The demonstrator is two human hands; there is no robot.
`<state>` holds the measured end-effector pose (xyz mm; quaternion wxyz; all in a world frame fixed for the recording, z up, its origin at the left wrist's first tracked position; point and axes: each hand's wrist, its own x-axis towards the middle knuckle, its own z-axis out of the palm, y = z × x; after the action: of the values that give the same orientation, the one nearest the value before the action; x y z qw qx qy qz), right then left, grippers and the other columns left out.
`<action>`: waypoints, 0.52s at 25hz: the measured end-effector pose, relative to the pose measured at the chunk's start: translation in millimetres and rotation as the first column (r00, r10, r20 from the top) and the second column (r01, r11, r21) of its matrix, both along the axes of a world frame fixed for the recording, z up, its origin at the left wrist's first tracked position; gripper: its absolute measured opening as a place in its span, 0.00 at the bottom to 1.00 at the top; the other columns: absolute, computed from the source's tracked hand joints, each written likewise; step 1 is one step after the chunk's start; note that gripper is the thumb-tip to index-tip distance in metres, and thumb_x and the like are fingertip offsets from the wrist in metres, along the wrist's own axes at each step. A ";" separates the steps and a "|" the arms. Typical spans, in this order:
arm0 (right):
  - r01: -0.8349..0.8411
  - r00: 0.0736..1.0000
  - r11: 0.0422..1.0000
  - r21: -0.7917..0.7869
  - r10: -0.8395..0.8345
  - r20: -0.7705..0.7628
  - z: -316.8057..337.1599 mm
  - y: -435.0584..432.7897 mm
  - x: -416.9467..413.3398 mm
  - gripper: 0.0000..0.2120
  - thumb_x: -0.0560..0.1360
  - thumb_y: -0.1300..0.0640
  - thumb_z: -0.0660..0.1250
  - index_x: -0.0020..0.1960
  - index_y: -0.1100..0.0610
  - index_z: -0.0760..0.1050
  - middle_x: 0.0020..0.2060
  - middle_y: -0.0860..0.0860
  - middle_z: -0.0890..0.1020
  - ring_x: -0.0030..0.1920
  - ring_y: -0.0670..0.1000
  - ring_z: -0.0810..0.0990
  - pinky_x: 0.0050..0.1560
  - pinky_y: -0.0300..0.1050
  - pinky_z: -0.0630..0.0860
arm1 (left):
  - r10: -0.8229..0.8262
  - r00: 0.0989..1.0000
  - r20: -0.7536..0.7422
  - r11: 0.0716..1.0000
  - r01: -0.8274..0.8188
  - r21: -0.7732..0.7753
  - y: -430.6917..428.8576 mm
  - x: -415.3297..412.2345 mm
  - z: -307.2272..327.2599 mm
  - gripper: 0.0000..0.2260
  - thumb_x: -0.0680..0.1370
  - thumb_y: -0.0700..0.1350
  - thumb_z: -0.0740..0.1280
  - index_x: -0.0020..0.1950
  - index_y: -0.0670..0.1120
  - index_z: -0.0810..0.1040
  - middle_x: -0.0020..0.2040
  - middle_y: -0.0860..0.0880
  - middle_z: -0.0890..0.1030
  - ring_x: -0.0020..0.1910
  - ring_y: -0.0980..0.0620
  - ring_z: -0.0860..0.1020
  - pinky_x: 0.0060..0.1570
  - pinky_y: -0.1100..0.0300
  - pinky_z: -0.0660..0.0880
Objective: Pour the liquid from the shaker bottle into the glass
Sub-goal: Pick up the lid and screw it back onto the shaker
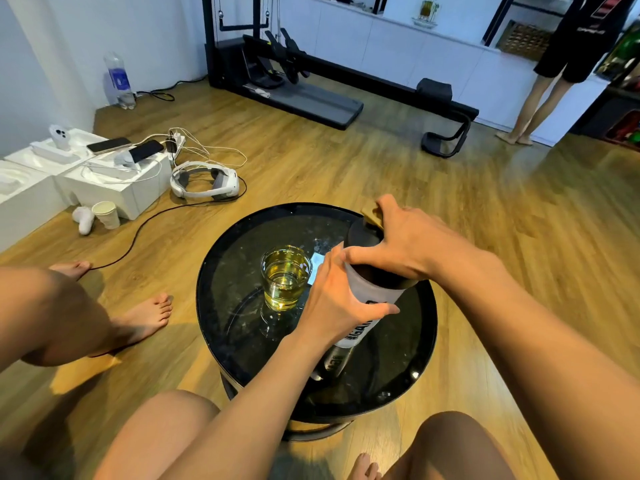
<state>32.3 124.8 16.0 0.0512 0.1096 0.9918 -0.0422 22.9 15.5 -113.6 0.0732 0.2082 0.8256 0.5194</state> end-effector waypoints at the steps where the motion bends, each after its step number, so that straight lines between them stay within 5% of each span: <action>1: 0.004 1.000 1.000 0.022 -0.004 -0.008 -1.4 -1.1 -0.6 0.45 0.63 0.23 0.62 0.68 0.53 0.60 0.51 0.57 0.76 0.51 0.62 0.76 0.49 0.54 0.74 | 0.001 1.000 0.010 1.000 -0.001 0.004 0.2 -0.7 -1.0 0.47 0.59 0.58 0.81 0.68 0.38 0.66 0.65 0.39 0.72 0.68 0.39 0.71 0.67 0.43 0.70; 5: -0.049 0.999 0.998 0.051 0.050 -0.017 -4.8 -3.2 1.9 0.41 0.63 0.24 0.63 0.62 0.53 0.61 0.47 0.54 0.72 0.47 0.61 0.74 0.48 0.54 0.73 | -0.040 0.999 0.020 0.999 0.039 0.029 -0.2 0.1 1.1 0.51 0.60 0.58 0.82 0.74 0.39 0.62 0.75 0.42 0.66 0.76 0.45 0.62 0.75 0.51 0.62; 9: -0.236 0.969 0.972 -0.001 0.235 0.079 5.6 7.7 -2.1 0.40 0.61 0.30 0.69 0.64 0.49 0.61 0.51 0.53 0.74 0.48 0.57 0.75 0.50 0.52 0.74 | 0.025 1.000 -0.008 0.996 -0.024 0.082 -1.1 1.6 2.5 0.49 0.57 0.65 0.75 0.70 0.44 0.65 0.62 0.48 0.76 0.63 0.50 0.74 0.63 0.50 0.74; 13: -0.335 0.931 0.934 -0.126 0.349 0.109 15.0 12.4 -8.9 0.38 0.60 0.40 0.75 0.65 0.45 0.63 0.56 0.49 0.75 0.53 0.53 0.75 0.54 0.53 0.75 | 0.012 1.000 -0.013 0.998 -0.011 0.069 -2.8 -1.1 -2.0 0.46 0.58 0.64 0.75 0.69 0.43 0.67 0.61 0.49 0.76 0.61 0.51 0.75 0.59 0.58 0.73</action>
<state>23.4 137.2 31.0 0.1275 -0.0652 0.9866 -0.0778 21.7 12.7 -115.6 0.0576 0.2093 0.8087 0.5467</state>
